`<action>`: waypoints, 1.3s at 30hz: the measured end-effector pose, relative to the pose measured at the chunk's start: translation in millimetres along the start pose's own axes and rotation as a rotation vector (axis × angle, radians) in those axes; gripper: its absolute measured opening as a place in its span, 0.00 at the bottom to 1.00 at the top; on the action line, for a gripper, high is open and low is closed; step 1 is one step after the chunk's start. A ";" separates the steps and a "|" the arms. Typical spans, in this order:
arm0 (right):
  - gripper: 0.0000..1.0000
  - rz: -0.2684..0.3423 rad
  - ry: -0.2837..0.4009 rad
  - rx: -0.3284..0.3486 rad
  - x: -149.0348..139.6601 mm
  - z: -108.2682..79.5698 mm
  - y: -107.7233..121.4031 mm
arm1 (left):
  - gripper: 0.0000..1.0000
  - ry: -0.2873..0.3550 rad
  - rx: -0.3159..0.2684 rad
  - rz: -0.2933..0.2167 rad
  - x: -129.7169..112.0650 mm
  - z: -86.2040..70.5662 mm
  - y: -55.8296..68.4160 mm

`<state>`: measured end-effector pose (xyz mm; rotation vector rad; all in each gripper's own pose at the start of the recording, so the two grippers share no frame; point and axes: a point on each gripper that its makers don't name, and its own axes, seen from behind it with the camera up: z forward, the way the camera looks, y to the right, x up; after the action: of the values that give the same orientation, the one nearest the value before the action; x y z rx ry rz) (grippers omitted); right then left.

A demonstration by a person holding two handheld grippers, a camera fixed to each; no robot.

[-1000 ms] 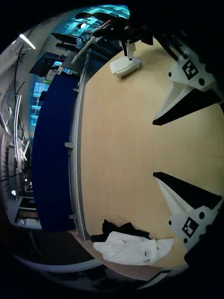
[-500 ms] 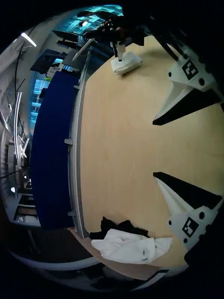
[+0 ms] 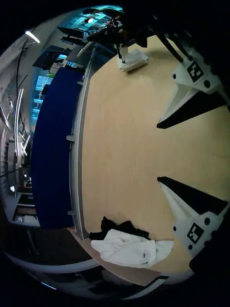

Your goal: Fold towel

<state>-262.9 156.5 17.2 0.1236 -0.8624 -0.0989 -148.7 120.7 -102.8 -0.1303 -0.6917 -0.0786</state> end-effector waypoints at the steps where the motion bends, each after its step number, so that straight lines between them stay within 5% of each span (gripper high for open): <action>1: 1.00 0.000 -0.004 0.000 -0.2 2.2 0.3 | 0.93 0.000 0.002 -0.001 0.2 -0.6 -0.3; 14: 1.00 -0.007 -0.018 0.008 1.9 11.9 1.5 | 0.93 0.003 0.014 -0.005 1.0 -5.6 1.0; 39: 1.00 0.010 0.150 -0.031 32.1 -32.9 -11.9 | 0.92 0.024 -0.017 -0.010 0.9 -9.5 3.4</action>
<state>-217.5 142.6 18.4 0.0964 -0.7117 -0.0927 -141.5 122.6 -109.8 -0.1418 -0.6675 -0.0956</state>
